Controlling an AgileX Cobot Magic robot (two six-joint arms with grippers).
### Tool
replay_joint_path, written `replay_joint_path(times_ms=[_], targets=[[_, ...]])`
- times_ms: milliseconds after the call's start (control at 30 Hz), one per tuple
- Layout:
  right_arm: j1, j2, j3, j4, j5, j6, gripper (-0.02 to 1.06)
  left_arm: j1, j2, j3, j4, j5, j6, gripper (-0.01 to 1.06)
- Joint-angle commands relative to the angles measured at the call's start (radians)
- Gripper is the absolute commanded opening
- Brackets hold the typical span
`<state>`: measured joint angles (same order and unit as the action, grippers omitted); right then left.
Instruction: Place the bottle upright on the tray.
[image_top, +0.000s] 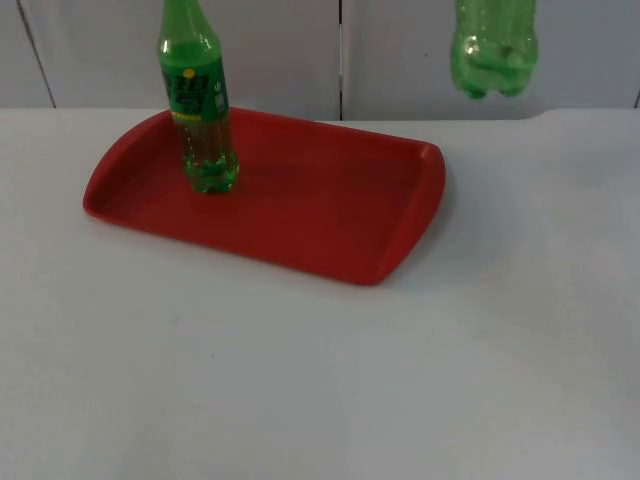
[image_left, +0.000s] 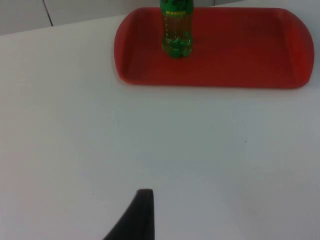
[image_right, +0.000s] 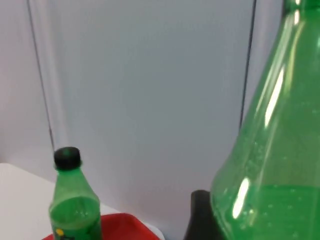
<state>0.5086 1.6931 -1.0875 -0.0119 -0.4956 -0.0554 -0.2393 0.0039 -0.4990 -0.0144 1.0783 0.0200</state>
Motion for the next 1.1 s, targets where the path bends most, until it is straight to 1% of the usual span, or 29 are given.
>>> replay_joint_path(times_ms=[0, 33, 67, 167, 200, 233, 267, 367, 533, 600, 700, 733, 833, 867, 900, 967, 1033, 1067], targets=[[0.005, -0.011, 0.021, -0.039, -0.087, 0.018, 0.0, -0.007, -0.004, 0.005, 0.004, -0.003, -0.006, 1.05], [0.005, -0.011, 0.031, -0.075, -0.108, 0.018, 0.0, -0.007, -0.004, 0.005, 0.004, -0.003, -0.006, 1.05], [0.005, -0.011, 0.031, -0.075, -0.108, 0.018, 0.0, -0.007, -0.004, 0.005, 0.004, -0.003, -0.006, 1.05], [0.005, -0.007, 0.038, -0.151, -0.153, 0.022, 0.0, -0.007, -0.004, 0.005, 0.004, -0.003, -0.006, 1.05], [0.005, 0.002, 0.038, -0.17, -0.197, 0.029, 0.0, -0.007, -0.004, 0.005, 0.004, -0.003, -0.006, 1.05], [0.005, 0.002, 0.038, -0.17, -0.197, 0.029, 0.0, -0.007, -0.004, 0.005, 0.004, -0.003, -0.006, 1.05], [0.005, 0.013, 0.038, -0.168, -0.231, 0.029, 0.0, -0.007, -0.004, 0.005, 0.004, -0.003, -0.006, 1.05], [0.005, 0.058, 0.036, -0.166, -0.292, 0.026, 0.0, -0.007, -0.004, 0.005, 0.004, -0.003, -0.006, 1.05], [0.005, 0.105, 0.033, -0.163, -0.311, 0.024, 0.0, -0.007, -0.004, 0.005, 0.004, -0.003, -0.006, 1.05], [0.005, 0.151, 0.033, -0.156, -0.365, 0.024, 0.0, -0.007, -0.004, 0.005, 0.004, -0.003, -0.006, 1.05], [0.005, 0.217, 0.033, -0.131, -0.501, 0.024, 0.0, -0.007, -0.004, 0.005, 0.004, -0.003, -0.006, 1.05], [0.005, 0.217, 0.033, -0.131, -0.501, 0.024, 0.0, -0.007, -0.004, 0.005, 0.004, -0.003, -0.006, 1.05], [0.005, 0.309, 0.023, -0.088, -0.696, 0.024, 0.0, -0.007, -0.004, 0.005, 0.004, -0.003, -0.006, 1.05], [0.005, 0.309, 0.023, -0.088, -0.696, 0.024, 0.0, -0.007, -0.004, 0.005, 0.004, -0.003, -0.006, 1.05], [0.003, 0.342, 0.01, -0.088, -0.726, 0.024, 0.0, -0.007, -0.004, 0.005, 0.004, -0.003, -0.006, 1.05], [0.003, 0.392, -0.026, -0.088, -0.726, 0.047, 0.0, -0.007, -0.004, 0.005, 0.004, -0.003, -0.006, 1.05], [0.003, 0.447, -0.084, -0.088, -0.699, 0.047, 0.0, -0.007, -0.004, 0.005, 0.004, -0.003, -0.006, 1.05], [0.003, 0.447, -0.084, -0.088, -0.699, 0.047, 0.0, -0.007, -0.004, 0.005, 0.004, -0.003, -0.006, 1.05]])
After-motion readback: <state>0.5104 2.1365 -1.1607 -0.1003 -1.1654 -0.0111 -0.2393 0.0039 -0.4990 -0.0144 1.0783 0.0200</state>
